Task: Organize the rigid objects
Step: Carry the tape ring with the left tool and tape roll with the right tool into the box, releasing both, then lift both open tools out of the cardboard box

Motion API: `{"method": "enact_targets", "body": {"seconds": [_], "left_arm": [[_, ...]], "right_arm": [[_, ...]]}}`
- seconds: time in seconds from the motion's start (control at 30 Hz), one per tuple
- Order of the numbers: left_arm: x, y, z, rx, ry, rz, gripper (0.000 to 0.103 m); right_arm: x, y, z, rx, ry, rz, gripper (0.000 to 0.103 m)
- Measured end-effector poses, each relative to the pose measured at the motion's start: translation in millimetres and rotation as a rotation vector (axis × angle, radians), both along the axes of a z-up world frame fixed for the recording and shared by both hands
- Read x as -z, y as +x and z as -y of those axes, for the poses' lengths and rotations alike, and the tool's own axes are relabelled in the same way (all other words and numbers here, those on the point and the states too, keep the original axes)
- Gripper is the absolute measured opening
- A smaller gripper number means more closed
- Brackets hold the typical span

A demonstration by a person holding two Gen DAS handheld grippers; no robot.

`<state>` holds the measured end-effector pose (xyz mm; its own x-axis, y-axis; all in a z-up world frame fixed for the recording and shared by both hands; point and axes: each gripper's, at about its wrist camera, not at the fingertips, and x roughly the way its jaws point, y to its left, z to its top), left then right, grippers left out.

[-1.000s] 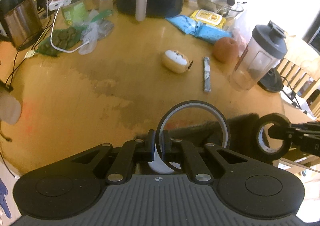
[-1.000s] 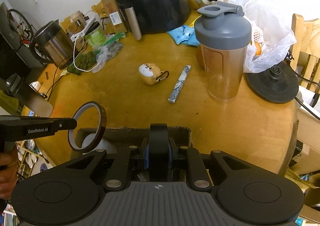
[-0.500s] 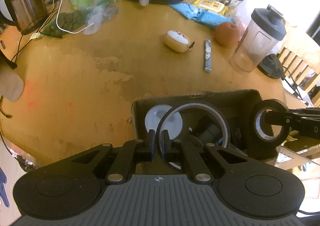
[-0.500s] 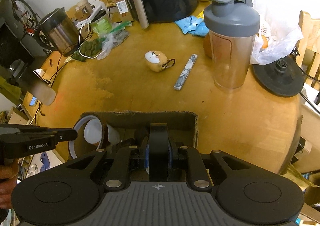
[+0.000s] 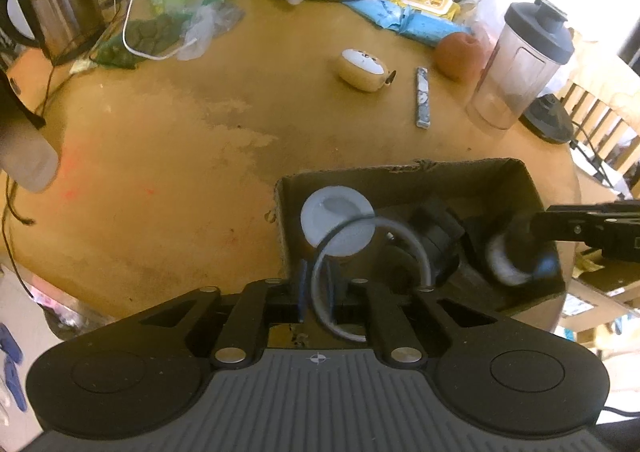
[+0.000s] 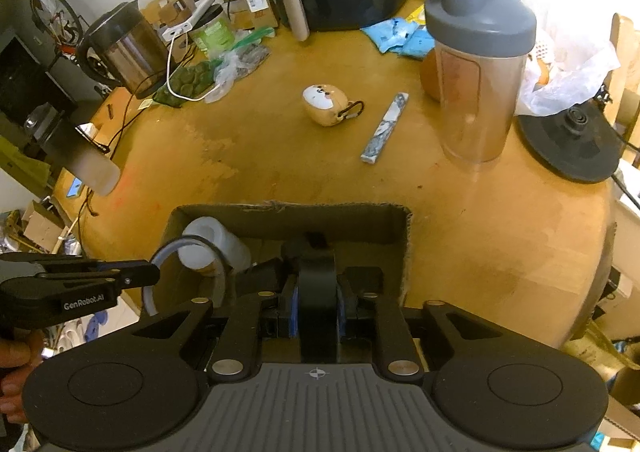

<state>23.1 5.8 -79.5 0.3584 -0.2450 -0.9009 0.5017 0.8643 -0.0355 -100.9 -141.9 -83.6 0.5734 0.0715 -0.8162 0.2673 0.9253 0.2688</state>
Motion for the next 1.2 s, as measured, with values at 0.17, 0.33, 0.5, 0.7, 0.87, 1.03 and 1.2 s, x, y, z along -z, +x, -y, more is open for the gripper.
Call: {"method": "enact_targets", "body": {"seconds": [0.17, 0.33, 0.5, 0.7, 0.87, 1.03, 1.2], "left_arm": [[-5, -4, -3, 0.004, -0.023, 0.024, 0.049], [-8, -5, -3, -0.004, -0.035, 0.027, 0.05], [-10, -6, -4, -0.008, -0.045, 0.034, 0.053], [-13, -5, -5, -0.013, -0.059, 0.037, 0.053], [-16, -2, -4, -0.018, -0.068, 0.043, 0.053], [-19, 3, -3, -0.023, -0.075, 0.051, 0.053], [-22, 10, -4, -0.031, -0.085, 0.059, 0.053]], "right_arm": [[-6, 1, -9, -0.008, -0.059, 0.021, 0.094], [-5, 4, -10, -0.008, -0.07, 0.006, 0.1], [-3, 5, -12, -0.006, -0.072, -0.001, 0.103], [-3, 8, -16, -0.017, -0.083, 0.001, 0.103], [-4, 11, -16, -0.016, -0.085, 0.006, 0.103], [-5, 18, -17, -0.018, -0.095, 0.013, 0.103], [-7, 27, -17, -0.021, -0.101, 0.021, 0.103]]}}
